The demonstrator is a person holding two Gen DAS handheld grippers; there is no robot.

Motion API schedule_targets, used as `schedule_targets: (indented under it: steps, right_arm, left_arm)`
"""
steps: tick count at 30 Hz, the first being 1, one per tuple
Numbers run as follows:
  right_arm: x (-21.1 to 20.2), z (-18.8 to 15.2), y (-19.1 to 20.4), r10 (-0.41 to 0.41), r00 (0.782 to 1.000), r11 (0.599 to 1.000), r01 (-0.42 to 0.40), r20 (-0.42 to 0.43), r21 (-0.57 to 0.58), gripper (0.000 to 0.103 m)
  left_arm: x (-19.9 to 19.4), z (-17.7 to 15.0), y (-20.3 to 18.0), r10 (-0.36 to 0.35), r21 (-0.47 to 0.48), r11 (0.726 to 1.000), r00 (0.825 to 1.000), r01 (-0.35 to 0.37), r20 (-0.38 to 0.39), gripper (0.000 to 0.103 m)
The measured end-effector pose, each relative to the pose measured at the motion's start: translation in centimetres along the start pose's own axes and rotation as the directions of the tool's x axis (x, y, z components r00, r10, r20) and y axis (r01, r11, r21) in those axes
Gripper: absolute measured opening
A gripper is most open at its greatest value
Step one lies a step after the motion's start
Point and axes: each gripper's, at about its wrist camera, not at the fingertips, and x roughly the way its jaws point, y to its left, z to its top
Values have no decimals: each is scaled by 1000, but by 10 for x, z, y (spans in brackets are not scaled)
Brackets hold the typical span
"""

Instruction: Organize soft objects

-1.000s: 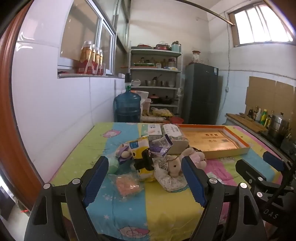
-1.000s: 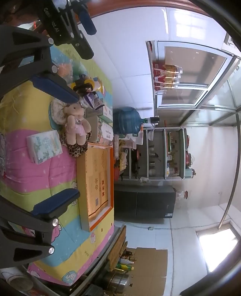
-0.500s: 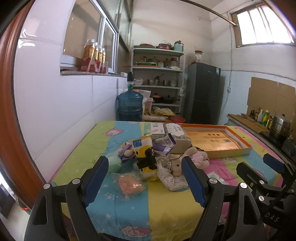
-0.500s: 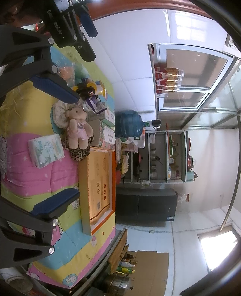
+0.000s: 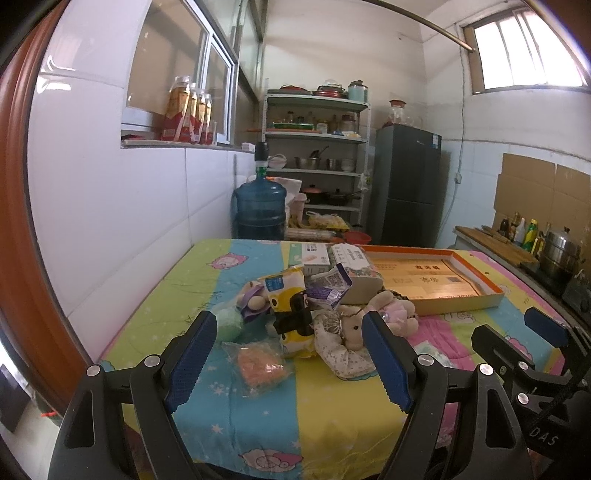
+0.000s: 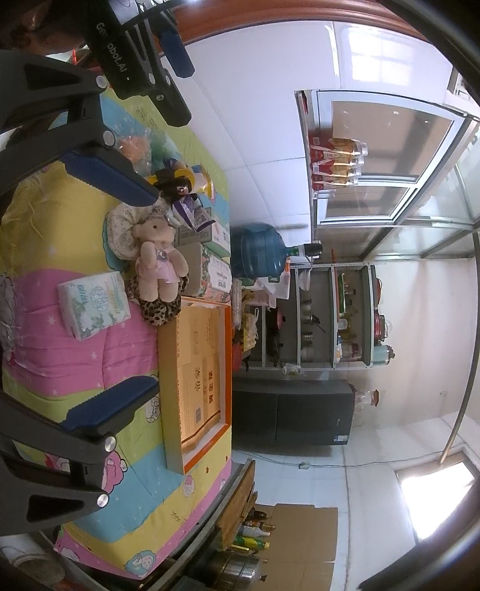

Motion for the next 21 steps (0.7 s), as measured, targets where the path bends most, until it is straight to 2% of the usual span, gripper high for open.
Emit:
schedule_targets:
  steps: [21]
  right_arm:
    - [1, -1, 4, 8, 1000, 1000, -8, -6, -3, 93]
  left_arm:
    - [1, -2, 0, 1, -3, 1000, 1000, -1, -2, 82]
